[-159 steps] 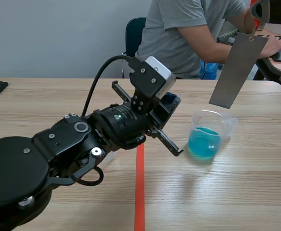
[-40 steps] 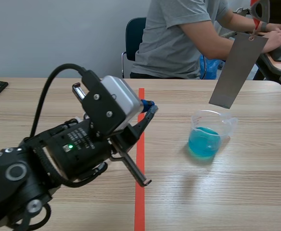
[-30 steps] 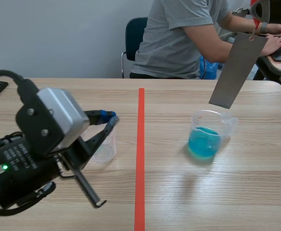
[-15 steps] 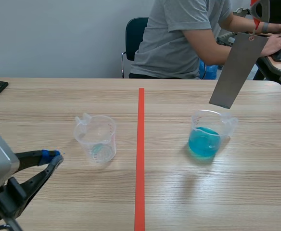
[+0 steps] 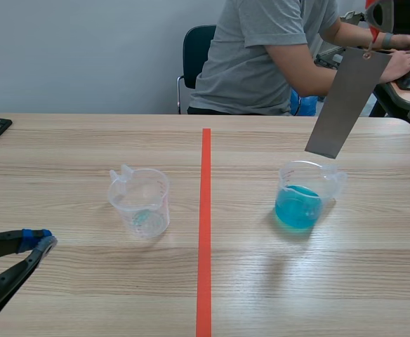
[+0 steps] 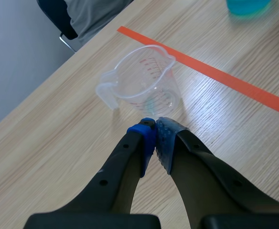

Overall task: Do the redox reaction experiment.
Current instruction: 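Put the plate into the left beaker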

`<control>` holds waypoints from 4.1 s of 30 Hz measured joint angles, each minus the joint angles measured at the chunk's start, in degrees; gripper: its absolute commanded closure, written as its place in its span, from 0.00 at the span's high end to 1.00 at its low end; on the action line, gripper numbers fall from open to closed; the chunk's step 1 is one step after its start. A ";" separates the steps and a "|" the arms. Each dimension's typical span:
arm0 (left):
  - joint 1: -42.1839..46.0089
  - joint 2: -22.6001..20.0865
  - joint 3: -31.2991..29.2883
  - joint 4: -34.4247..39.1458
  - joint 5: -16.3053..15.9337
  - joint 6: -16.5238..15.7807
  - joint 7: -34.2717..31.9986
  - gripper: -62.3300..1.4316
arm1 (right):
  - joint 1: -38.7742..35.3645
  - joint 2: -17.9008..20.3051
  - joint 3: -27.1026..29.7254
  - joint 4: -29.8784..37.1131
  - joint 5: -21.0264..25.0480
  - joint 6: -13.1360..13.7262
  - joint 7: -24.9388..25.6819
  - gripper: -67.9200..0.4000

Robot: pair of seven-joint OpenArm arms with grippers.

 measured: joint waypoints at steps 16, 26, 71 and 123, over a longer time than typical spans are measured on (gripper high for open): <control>-6.58 0.04 -4.76 0.00 -2.14 -1.14 -2.75 0.07 | 0.02 0.00 0.00 0.24 -0.02 -0.04 0.04 0.02; -12.46 3.30 -4.79 0.00 -2.12 -2.36 0.20 0.07 | 2.34 -4.55 0.00 5.14 -0.50 0.00 -1.75 0.02; -12.04 3.96 -4.79 0.00 -2.12 -2.40 0.28 0.07 | 18.53 -48.68 -26.38 4.70 -27.17 -6.84 -17.75 0.02; -12.04 3.96 -4.79 0.00 -2.12 -2.40 0.26 0.07 | 18.53 -52.87 -32.74 -19.67 -46.29 -6.23 -2.69 0.26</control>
